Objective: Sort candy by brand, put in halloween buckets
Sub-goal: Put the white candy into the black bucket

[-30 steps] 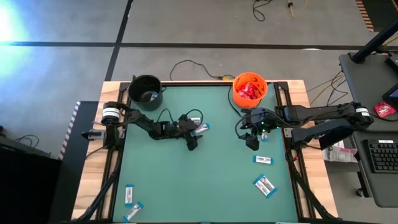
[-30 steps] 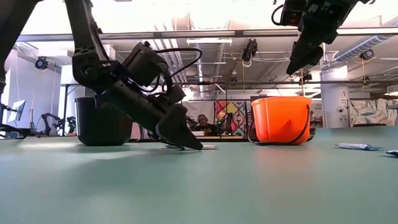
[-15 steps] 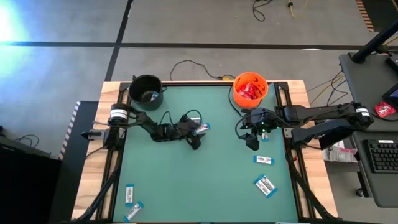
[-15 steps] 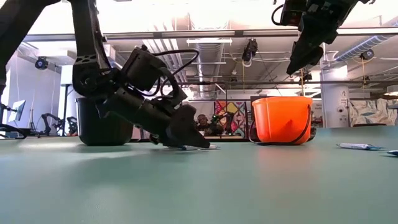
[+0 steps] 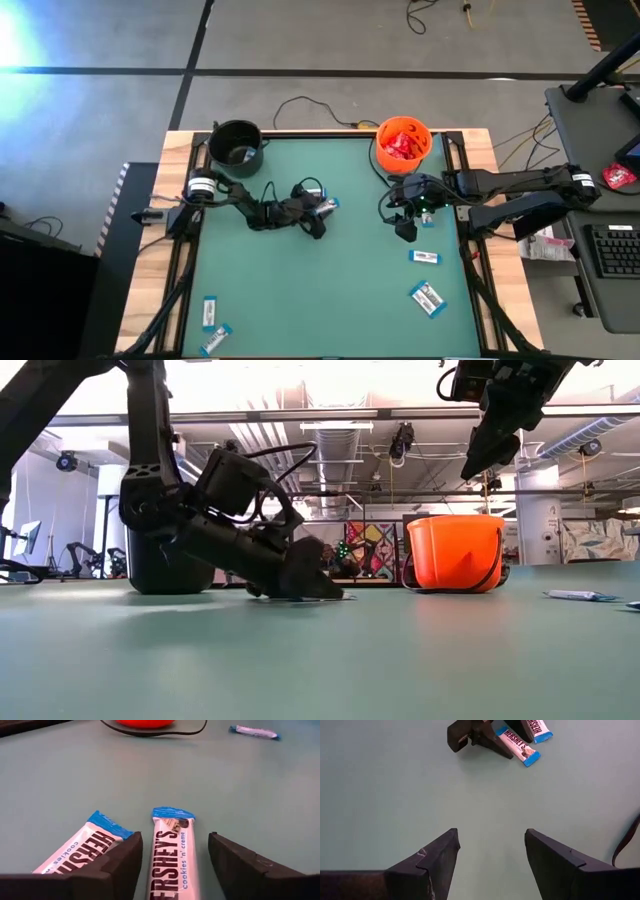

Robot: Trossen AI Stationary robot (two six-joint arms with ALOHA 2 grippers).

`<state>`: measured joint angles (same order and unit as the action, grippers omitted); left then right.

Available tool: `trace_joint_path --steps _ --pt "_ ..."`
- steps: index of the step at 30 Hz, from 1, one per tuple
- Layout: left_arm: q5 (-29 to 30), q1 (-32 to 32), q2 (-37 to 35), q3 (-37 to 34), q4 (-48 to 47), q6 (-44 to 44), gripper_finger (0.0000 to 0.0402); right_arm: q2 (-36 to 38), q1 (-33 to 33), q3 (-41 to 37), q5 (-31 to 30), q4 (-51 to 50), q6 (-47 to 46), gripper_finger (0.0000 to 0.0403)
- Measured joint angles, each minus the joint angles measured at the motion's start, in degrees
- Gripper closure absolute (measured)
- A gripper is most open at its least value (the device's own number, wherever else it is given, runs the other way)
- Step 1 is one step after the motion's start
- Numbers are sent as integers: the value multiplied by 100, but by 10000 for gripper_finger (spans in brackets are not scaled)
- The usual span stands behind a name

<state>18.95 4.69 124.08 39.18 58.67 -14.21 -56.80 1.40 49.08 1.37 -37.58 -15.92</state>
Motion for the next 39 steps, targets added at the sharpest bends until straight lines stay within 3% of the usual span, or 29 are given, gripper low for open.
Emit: trace_joint_path --steps 12,18,24,31,35,39 --pt "232 0 -197 -4 -222 78 291 0 -1 0 0 -7 -79 184" --pt "191 -2 -680 -33 -794 -50 311 0 -1 -2 0 -4 -156 184" --pt "219 -2 -2049 0 -2344 -278 312 1 -1 -2 -141 -4 -153 184" --pt "457 144 -3850 37 -3579 283 313 -43 3 -2 -488 235 16 184" --pt "1219 604 -4705 377 -5406 311 313 -215 3 -2 -482 521 44 184" --pt "1802 1271 -5266 1166 -7464 133 314 -475 3 -2 -439 628 48 184"
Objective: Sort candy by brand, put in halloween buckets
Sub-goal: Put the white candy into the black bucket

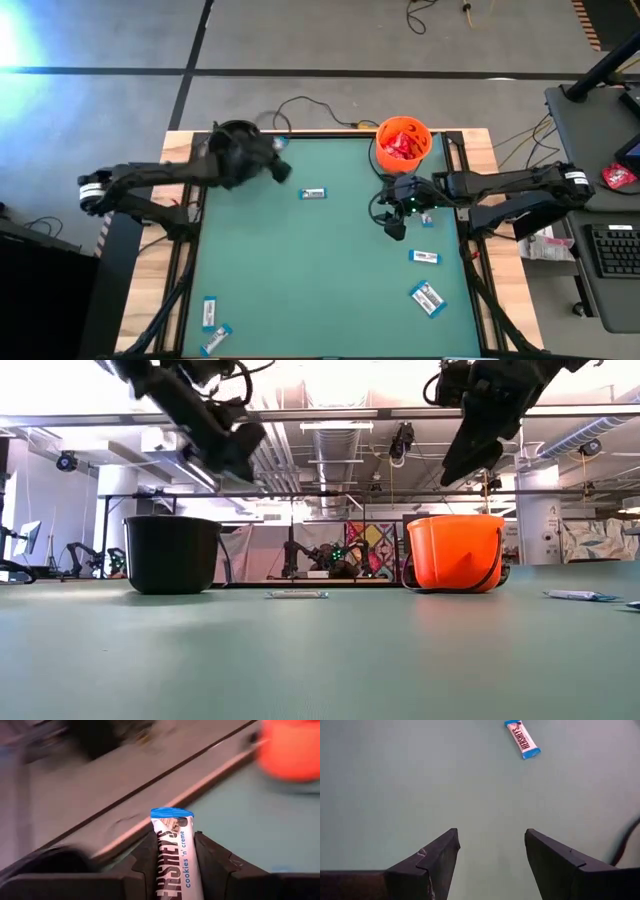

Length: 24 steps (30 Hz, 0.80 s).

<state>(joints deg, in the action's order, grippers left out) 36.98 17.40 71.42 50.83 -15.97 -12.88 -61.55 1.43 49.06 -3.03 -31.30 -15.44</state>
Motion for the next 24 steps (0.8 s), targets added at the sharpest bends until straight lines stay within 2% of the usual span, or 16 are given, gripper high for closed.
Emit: trace_joint_path --steps 3,6,8,10,14,18,24 --pt "463 558 -95 666 -1506 -42 314 -207 -1 0 43 35 0 184" --pt "701 1191 -91 1140 -2546 -327 313 -373 -2 0 179 62 1 184" --pt "519 1654 -28 1284 -3027 -578 311 -424 -4 0 228 187 3 184" --pt "47 2090 55 1298 -3382 -793 311 -428 -4 6 332 367 48 184" --pt "-784 2743 217 1033 -3438 -928 311 -424 -4 229 345 462 215 184" --pt "-907 3029 456 895 -3407 -904 310 -419 -4 508 343 467 457 184" --pt "-910 3072 857 861 -3358 -813 296 -419 -4 749 343 447 561 184"
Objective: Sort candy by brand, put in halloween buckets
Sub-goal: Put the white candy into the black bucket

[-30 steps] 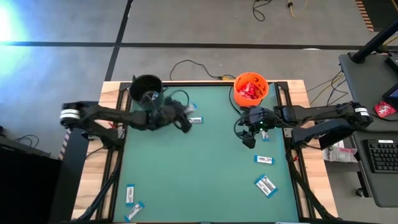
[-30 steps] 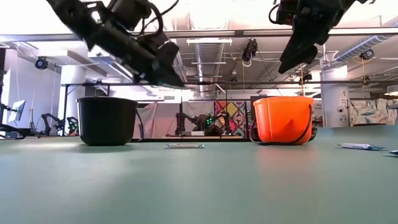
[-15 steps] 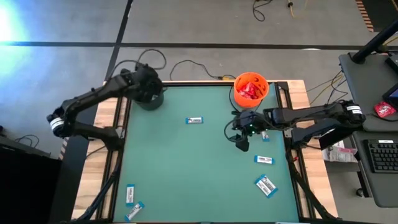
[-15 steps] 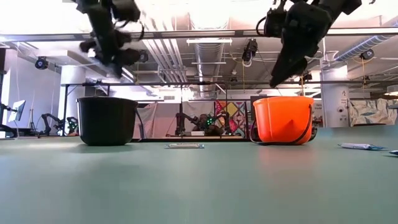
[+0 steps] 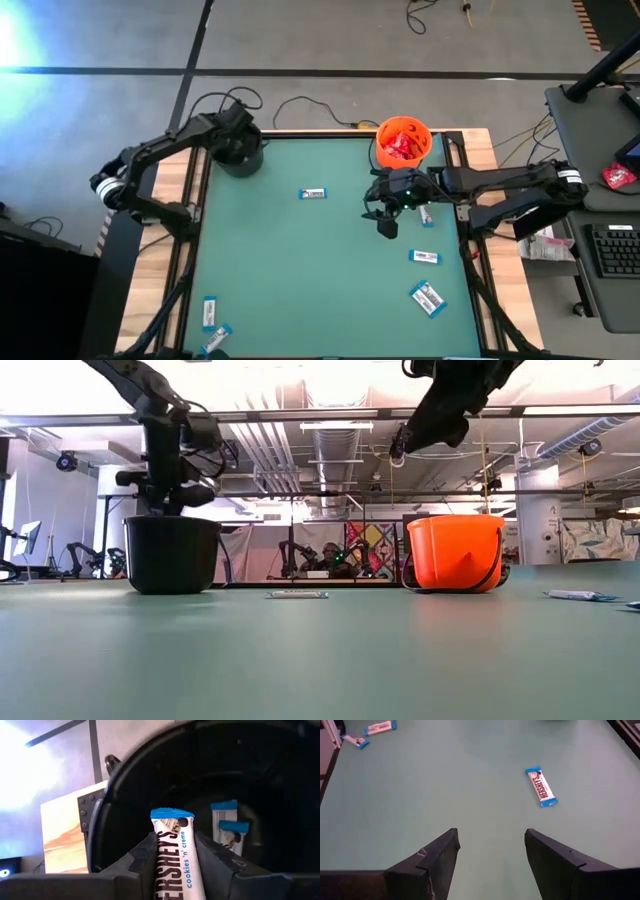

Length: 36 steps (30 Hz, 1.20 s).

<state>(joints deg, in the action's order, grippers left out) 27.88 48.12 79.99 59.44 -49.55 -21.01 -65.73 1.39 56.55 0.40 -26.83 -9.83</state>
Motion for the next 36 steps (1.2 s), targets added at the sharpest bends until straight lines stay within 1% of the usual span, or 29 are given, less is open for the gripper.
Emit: trace_joint_path --steps 6,9,11,14,16,17,20,21,23,27,31,36 --pt "-34 -7 66 0 -20 105 242 0 0 117 -2 -336 -64 184" --pt "-308 -70 -187 24 -88 219 214 4 0 141 -2 -381 -65 184" --pt "-479 -229 -426 148 -179 390 200 4 0 158 -2 -451 -65 184" --pt "-621 -663 -882 383 -189 689 187 4 0 176 -9 -446 -51 184" --pt "-751 -1063 -1177 510 23 906 185 4 0 187 -51 -434 -4 184" --pt "-930 -1288 -1316 539 220 1068 185 4 0 191 -57 -437 11 184" --pt "-1720 -2007 -1684 526 920 1743 185 4 0 200 -91 -439 91 184" --pt "-1852 -2237 -1762 498 1155 1875 185 4 0 210 -124 -435 134 184" --pt "-1882 -2647 -1836 430 1438 1963 182 4 0 235 -191 -432 178 184" --pt "-1860 -3061 -1679 189 1679 1945 168 4 0 314 -197 -437 193 184" --pt "-1865 -3195 -1200 -134 2005 1981 142 7 0 402 -195 -470 187 184" --pt "-2284 -3193 -393 -351 2807 2380 112 27 -2 439 -122 -644 29 184"
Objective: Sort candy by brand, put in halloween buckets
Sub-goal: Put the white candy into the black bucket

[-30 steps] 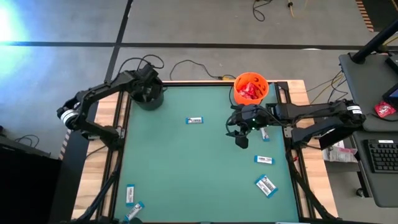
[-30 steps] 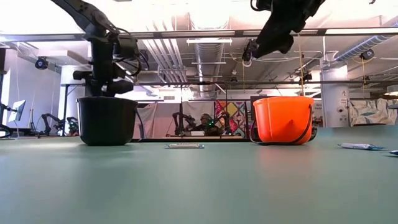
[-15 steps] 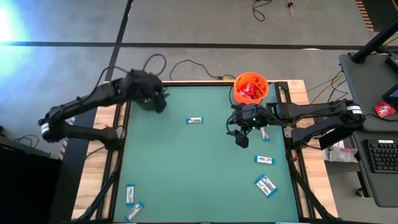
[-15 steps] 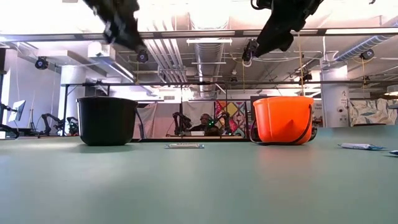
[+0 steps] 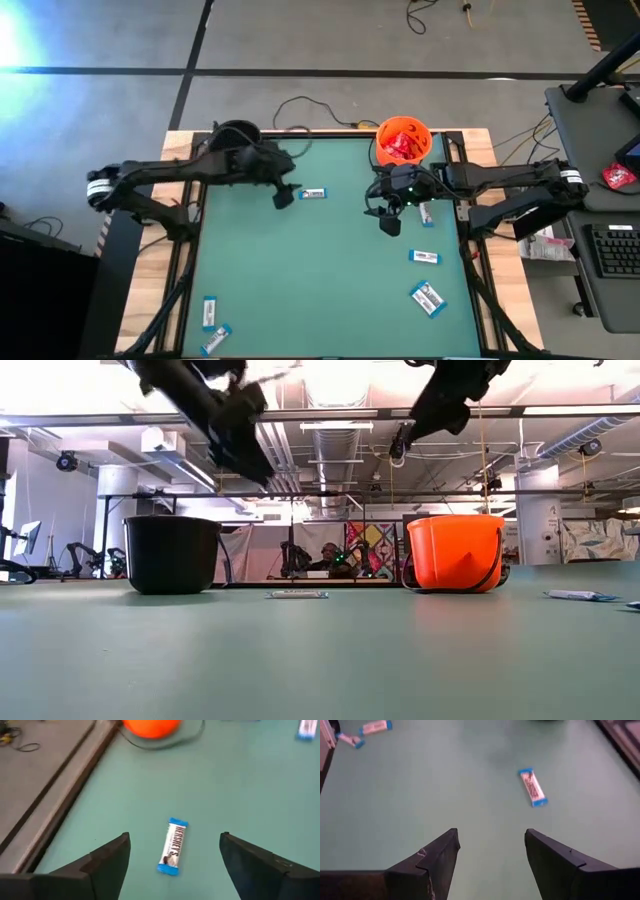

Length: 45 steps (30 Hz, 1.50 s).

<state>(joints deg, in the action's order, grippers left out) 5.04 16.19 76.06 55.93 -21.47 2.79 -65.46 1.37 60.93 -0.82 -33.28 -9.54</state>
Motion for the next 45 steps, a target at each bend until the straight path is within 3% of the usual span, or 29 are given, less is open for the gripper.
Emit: trace_joint_path --steps 7,16,27,34,39,45 --pt "-428 15 1178 -31 830 672 109 172 -114 8 73 -588 -270 184" --pt "-457 22 2362 -379 2619 879 124 521 -125 8 -73 -760 -405 184" --pt "-463 196 2826 -1597 5093 874 118 782 -85 67 -85 -1357 -384 184" --pt "-611 278 3161 -1909 5531 839 131 774 -82 67 -90 -1300 -348 184" --pt "-795 283 3421 -1934 5792 5 151 755 -79 69 -90 -1268 -343 184" --pt "-651 57 3466 -1979 6036 -295 172 763 -79 69 -172 -1313 -321 184"
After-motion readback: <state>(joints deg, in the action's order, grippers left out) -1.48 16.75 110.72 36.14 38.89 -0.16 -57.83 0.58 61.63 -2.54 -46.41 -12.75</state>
